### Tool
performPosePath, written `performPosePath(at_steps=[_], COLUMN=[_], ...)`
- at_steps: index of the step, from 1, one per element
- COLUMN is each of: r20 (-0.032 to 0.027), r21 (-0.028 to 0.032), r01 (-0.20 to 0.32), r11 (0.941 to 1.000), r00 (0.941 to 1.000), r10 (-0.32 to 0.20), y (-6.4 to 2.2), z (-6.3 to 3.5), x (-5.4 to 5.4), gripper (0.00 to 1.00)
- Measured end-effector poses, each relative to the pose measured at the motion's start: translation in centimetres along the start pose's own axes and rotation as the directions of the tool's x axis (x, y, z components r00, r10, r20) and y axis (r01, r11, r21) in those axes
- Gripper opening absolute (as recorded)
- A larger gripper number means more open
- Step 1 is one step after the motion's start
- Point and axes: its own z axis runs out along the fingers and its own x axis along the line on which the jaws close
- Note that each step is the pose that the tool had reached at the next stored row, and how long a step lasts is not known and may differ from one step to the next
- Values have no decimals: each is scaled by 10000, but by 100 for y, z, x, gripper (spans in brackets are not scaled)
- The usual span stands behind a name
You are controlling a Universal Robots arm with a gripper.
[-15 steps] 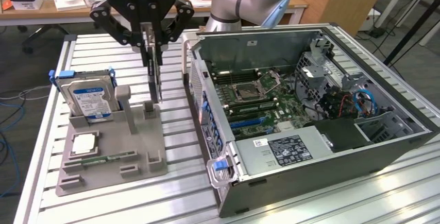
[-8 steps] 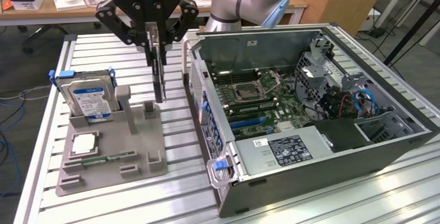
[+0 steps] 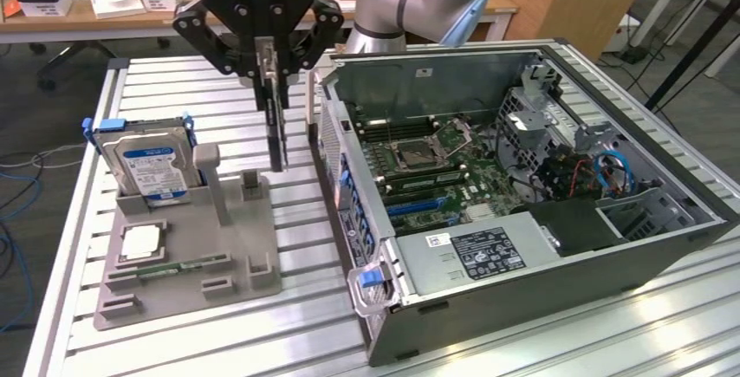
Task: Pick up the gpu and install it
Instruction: 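Pick up the gpu and move the gpu toward the slot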
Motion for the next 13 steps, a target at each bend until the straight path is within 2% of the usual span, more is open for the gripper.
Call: performPosePath(at_steps=[13], r20=[0], r21=[0], r01=[0], r11=[10000], r00=[10000], r10=[0], y=[12], z=[4], x=[-167], gripper=[26])
